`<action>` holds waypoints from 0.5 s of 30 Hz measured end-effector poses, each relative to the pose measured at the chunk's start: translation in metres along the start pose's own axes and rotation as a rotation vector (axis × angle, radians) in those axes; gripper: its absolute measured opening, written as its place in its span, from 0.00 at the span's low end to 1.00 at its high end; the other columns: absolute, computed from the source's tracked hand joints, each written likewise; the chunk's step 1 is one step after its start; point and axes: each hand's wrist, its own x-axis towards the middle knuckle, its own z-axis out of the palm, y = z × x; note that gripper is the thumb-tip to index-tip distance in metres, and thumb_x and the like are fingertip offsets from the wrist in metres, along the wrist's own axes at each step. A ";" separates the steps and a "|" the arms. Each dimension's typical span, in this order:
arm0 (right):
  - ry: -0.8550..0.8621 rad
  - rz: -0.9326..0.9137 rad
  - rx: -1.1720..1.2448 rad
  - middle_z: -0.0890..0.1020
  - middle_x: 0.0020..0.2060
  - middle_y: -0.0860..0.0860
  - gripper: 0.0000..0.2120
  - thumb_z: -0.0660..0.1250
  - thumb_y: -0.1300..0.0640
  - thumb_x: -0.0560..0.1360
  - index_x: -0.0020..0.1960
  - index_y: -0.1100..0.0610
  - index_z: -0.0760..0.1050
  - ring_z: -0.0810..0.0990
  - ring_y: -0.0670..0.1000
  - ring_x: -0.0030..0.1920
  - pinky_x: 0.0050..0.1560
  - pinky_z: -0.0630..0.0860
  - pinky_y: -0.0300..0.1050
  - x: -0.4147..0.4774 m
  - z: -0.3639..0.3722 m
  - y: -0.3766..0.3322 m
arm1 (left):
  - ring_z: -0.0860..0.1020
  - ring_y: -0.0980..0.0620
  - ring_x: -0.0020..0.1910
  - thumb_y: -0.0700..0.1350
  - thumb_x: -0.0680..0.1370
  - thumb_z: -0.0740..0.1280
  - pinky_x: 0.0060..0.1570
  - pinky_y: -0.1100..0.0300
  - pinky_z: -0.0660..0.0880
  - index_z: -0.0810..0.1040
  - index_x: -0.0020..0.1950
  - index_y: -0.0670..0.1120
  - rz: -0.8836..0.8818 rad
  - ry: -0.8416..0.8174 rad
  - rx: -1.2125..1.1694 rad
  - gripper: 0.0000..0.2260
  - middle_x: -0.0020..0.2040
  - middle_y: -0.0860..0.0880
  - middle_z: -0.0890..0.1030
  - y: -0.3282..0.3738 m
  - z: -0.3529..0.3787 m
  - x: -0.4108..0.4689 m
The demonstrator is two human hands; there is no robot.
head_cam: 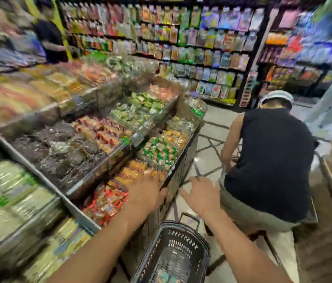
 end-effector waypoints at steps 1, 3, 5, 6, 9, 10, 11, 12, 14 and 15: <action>0.001 -0.046 -0.011 0.79 0.67 0.52 0.30 0.57 0.30 0.79 0.72 0.48 0.73 0.75 0.56 0.69 0.72 0.63 0.63 0.001 -0.010 -0.015 | 0.76 0.41 0.66 0.63 0.83 0.55 0.69 0.42 0.67 0.70 0.73 0.52 -0.048 0.021 0.017 0.24 0.67 0.45 0.79 -0.015 -0.007 -0.008; 0.000 -0.143 -0.042 0.80 0.65 0.52 0.31 0.57 0.29 0.79 0.72 0.48 0.73 0.76 0.57 0.68 0.71 0.65 0.62 0.000 -0.025 -0.049 | 0.75 0.40 0.68 0.63 0.83 0.55 0.74 0.37 0.62 0.70 0.74 0.51 -0.147 0.032 0.037 0.25 0.67 0.44 0.79 -0.048 -0.019 -0.028; 0.004 -0.242 -0.069 0.80 0.65 0.53 0.31 0.56 0.30 0.80 0.72 0.48 0.74 0.75 0.58 0.68 0.74 0.64 0.64 -0.007 -0.040 -0.085 | 0.72 0.38 0.70 0.63 0.83 0.55 0.75 0.33 0.58 0.68 0.76 0.50 -0.249 0.036 0.029 0.26 0.69 0.42 0.76 -0.082 -0.032 -0.051; -0.001 -0.286 -0.071 0.79 0.66 0.53 0.31 0.55 0.31 0.80 0.73 0.49 0.73 0.74 0.58 0.69 0.75 0.62 0.66 -0.012 -0.044 -0.104 | 0.72 0.37 0.70 0.63 0.83 0.55 0.75 0.33 0.57 0.68 0.75 0.50 -0.297 0.041 0.038 0.26 0.69 0.41 0.76 -0.097 -0.040 -0.064; 0.006 -0.412 -0.070 0.80 0.66 0.54 0.32 0.52 0.29 0.78 0.70 0.49 0.75 0.74 0.60 0.69 0.74 0.62 0.66 -0.037 -0.055 -0.157 | 0.72 0.37 0.71 0.66 0.82 0.56 0.74 0.32 0.58 0.68 0.75 0.50 -0.426 0.054 0.064 0.27 0.69 0.41 0.76 -0.134 -0.058 -0.115; 0.032 -0.453 -0.060 0.80 0.64 0.53 0.31 0.53 0.29 0.78 0.68 0.48 0.76 0.75 0.59 0.69 0.74 0.63 0.66 -0.045 -0.056 -0.175 | 0.71 0.37 0.71 0.66 0.82 0.56 0.74 0.33 0.58 0.68 0.75 0.51 -0.468 0.057 0.064 0.28 0.70 0.41 0.76 -0.146 -0.064 -0.132; 0.050 -0.491 -0.055 0.81 0.63 0.52 0.29 0.54 0.30 0.78 0.67 0.47 0.77 0.75 0.58 0.68 0.74 0.62 0.66 -0.055 -0.057 -0.193 | 0.71 0.37 0.72 0.66 0.82 0.57 0.74 0.33 0.58 0.68 0.75 0.51 -0.512 0.059 0.065 0.28 0.71 0.40 0.75 -0.158 -0.069 -0.150; 0.058 -0.527 -0.052 0.80 0.63 0.51 0.28 0.55 0.30 0.78 0.66 0.47 0.77 0.76 0.57 0.68 0.74 0.62 0.66 -0.065 -0.057 -0.211 | 0.70 0.37 0.72 0.66 0.82 0.57 0.75 0.33 0.58 0.69 0.75 0.50 -0.553 0.057 0.059 0.28 0.71 0.40 0.75 -0.171 -0.074 -0.167; 0.061 -0.611 -0.055 0.80 0.64 0.50 0.29 0.56 0.29 0.78 0.69 0.46 0.76 0.75 0.56 0.68 0.75 0.61 0.67 -0.088 -0.058 -0.247 | 0.69 0.37 0.74 0.66 0.82 0.56 0.75 0.33 0.57 0.69 0.76 0.50 -0.621 0.052 0.032 0.28 0.73 0.40 0.74 -0.197 -0.083 -0.202; 0.073 -0.655 -0.049 0.79 0.65 0.50 0.29 0.56 0.29 0.79 0.70 0.46 0.75 0.75 0.56 0.69 0.76 0.60 0.67 -0.100 -0.058 -0.265 | 0.68 0.36 0.75 0.66 0.83 0.56 0.76 0.33 0.57 0.68 0.77 0.50 -0.654 0.044 0.013 0.28 0.74 0.39 0.73 -0.210 -0.087 -0.219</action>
